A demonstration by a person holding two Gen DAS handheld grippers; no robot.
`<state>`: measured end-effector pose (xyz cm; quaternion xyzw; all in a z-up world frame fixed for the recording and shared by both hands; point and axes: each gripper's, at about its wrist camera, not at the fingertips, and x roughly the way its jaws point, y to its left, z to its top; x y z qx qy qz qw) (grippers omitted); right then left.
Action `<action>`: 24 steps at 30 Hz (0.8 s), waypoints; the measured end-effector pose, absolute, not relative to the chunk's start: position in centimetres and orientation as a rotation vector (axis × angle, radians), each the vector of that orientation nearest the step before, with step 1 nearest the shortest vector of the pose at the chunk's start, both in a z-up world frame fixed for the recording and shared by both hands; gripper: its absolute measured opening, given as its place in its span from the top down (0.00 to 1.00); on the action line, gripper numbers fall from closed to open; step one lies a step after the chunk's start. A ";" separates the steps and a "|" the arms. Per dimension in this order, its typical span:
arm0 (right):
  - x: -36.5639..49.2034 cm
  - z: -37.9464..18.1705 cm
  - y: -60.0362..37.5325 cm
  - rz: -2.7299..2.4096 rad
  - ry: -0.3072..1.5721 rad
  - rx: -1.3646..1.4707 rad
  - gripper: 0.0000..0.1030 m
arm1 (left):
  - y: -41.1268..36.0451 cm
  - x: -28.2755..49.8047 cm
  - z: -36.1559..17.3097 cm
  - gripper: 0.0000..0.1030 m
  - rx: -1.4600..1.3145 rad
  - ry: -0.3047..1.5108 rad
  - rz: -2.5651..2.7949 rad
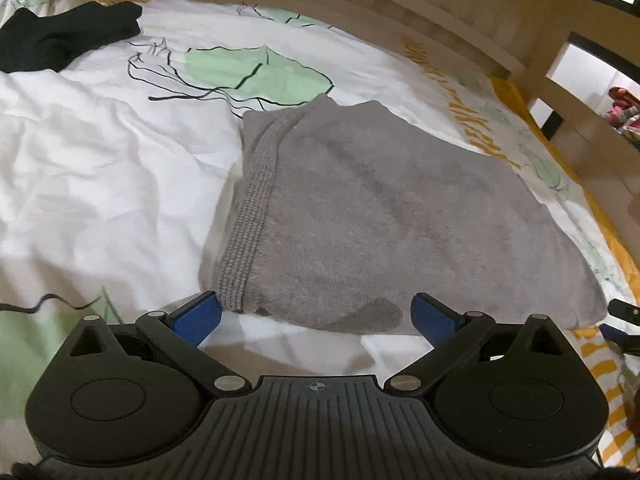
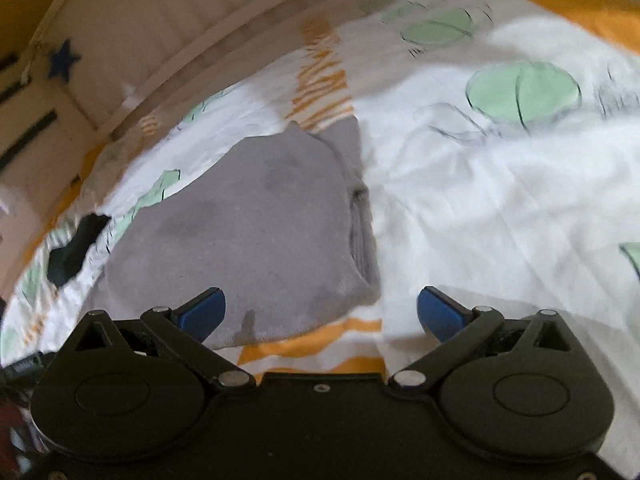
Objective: Fold large clothes
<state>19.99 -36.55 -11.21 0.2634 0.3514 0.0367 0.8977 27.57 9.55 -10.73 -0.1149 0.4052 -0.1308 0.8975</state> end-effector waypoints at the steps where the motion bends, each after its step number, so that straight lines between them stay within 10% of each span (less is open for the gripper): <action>1: 20.1 -11.3 -36.4 0.095 0.722 0.553 0.00 | 9.5 27.9 -10.9 0.01 -0.243 0.839 -0.274; 14: 25.1 -13.9 -35.8 0.280 0.622 0.740 0.00 | 8.6 31.4 -11.7 0.03 -0.331 0.812 -0.265; 15: 25.1 -13.9 -35.5 0.280 0.628 0.720 0.05 | 8.6 31.4 -11.7 0.06 -0.336 0.808 -0.267; 16: 25.2 -13.8 -35.3 0.270 0.639 0.694 0.12 | 8.7 31.2 -11.6 0.31 -0.344 0.794 -0.263; 17: 25.4 -13.8 -35.2 0.262 0.654 0.683 0.40 | 8.9 31.1 -11.5 0.61 -0.341 0.789 -0.242; 18: 25.4 -14.0 -35.2 0.247 0.682 0.689 0.73 | 9.1 31.0 -11.5 0.68 -0.341 0.791 -0.224; 19: 25.6 -14.4 -35.4 0.217 0.712 0.706 0.82 | 9.4 31.0 -11.4 0.77 -0.361 0.795 -0.235; 24: 24.6 -13.5 -35.6 0.215 0.683 0.725 0.86 | 10.5 30.1 -9.7 0.83 -0.428 0.789 -0.278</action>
